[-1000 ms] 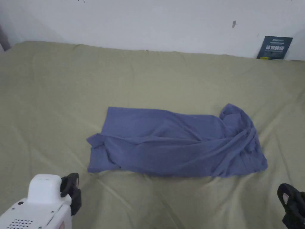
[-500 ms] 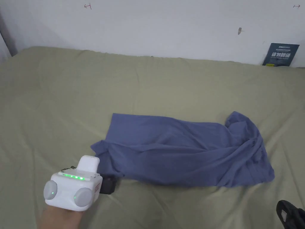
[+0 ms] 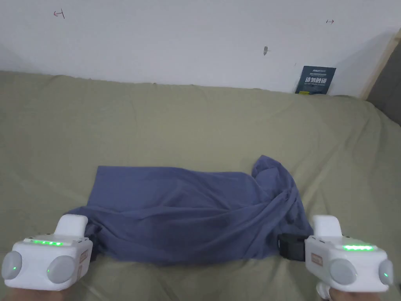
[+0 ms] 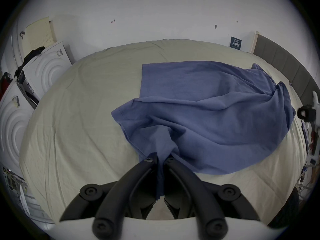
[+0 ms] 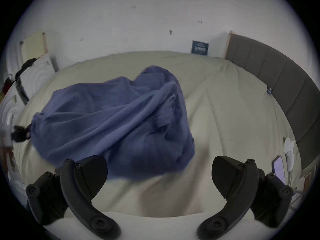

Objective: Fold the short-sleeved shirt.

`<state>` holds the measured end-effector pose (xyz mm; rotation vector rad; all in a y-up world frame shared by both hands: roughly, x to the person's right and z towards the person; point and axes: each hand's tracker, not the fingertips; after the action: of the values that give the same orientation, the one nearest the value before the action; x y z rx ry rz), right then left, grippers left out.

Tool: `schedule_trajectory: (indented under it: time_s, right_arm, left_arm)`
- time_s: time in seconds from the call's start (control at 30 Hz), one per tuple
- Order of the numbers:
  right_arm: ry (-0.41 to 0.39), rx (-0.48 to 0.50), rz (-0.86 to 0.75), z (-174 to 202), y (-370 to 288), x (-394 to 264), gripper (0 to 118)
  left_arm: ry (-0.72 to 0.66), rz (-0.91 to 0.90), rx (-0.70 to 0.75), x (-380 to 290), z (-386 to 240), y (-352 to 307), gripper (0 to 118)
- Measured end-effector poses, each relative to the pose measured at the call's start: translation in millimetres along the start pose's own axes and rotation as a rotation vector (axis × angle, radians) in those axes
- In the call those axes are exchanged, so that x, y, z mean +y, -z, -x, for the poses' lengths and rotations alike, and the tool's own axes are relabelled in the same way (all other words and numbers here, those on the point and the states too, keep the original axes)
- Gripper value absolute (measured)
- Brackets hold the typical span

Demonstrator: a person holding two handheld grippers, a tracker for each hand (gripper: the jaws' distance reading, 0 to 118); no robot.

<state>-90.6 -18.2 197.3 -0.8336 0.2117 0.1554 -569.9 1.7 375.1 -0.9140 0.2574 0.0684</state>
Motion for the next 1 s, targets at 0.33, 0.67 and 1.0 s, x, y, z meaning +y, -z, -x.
schedule_trajectory:
  time_s: [0.33, 0.67, 1.0]
  right_arm:
    - [0.092, 0.066, 0.117, 3.2, -21.0, 13.2, 11]
    - [0.132, 0.196, 0.058, -25.6, -110.1, 21.3, 11]
    - [0.105, 0.188, 0.199, -34.4, -151.6, -98.1, 11]
  left_arm:
    - [-0.015, -0.008, 0.003, -4.1, 14.5, -4.2, 1]
    - [-0.037, -0.126, -0.057, -4.9, 26.0, -101.6, 0]
    - [-0.020, -0.010, -0.081, -89.0, 21.9, -136.2, 0]
